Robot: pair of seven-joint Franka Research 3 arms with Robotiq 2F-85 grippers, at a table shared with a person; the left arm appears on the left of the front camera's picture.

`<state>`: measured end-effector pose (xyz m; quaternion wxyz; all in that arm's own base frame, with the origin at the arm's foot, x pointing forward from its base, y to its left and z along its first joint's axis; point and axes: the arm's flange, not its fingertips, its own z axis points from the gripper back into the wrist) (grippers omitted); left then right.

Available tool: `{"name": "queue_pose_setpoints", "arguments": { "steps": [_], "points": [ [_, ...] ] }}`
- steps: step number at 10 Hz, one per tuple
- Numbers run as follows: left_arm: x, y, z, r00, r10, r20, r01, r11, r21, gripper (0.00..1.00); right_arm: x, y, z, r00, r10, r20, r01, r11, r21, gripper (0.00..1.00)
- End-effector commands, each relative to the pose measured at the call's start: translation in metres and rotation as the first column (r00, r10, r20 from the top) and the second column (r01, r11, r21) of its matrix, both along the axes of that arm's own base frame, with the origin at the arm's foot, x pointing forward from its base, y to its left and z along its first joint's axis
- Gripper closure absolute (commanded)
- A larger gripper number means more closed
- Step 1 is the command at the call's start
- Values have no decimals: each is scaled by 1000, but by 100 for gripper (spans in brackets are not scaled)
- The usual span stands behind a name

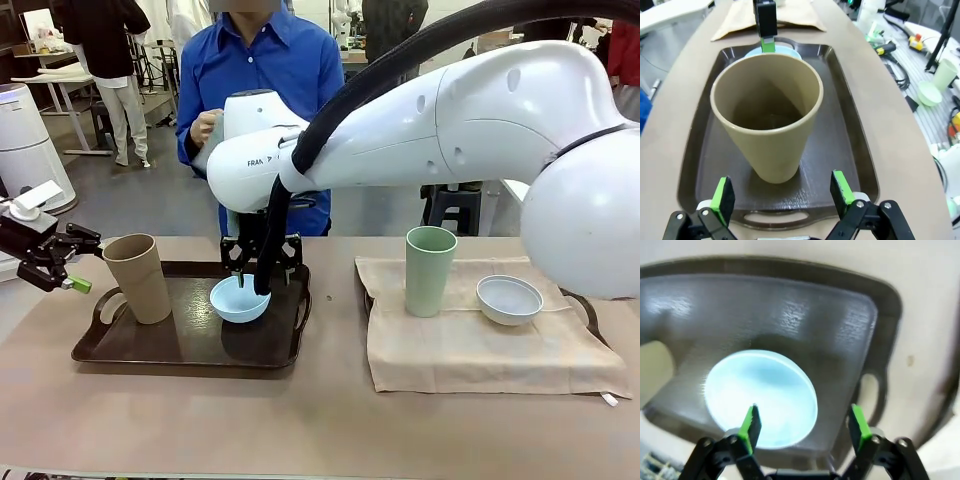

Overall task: Set up a tray with a mat and arrange the tableware.
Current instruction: Pick up the Picnic Bowl and Reusable plastic cup from the Handle tray in front of the human's position and hold them in the air.

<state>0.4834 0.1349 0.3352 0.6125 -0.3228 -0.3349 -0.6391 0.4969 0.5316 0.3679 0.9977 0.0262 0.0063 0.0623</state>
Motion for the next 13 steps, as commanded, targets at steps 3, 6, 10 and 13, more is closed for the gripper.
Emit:
{"name": "queue_pose_setpoints", "arguments": {
  "steps": [3, 6, 10, 13],
  "points": [
    [0, -25, -20, 994, -20, 106, 27, 997, -70, 0, -20, -21, -23, 997, -66, 50, 64, 997, 38, 9],
    [8, -40, -25, 996, -7, 92, 14, 997, -73, 0, -15, -21, -25, 996, -47, 74, 42, 997, 66, 9],
    [22, -63, -37, 998, -36, 58, 39, 997, -60, 0, -5, -12, -30, 996, -18, 84, 10, 996, 87, 9],
    [26, -73, -43, 998, -48, 41, 50, 998, -44, 2, 2, -10, -40, 999, -10, 49, 6, 996, 85, 9]
  ]
}}
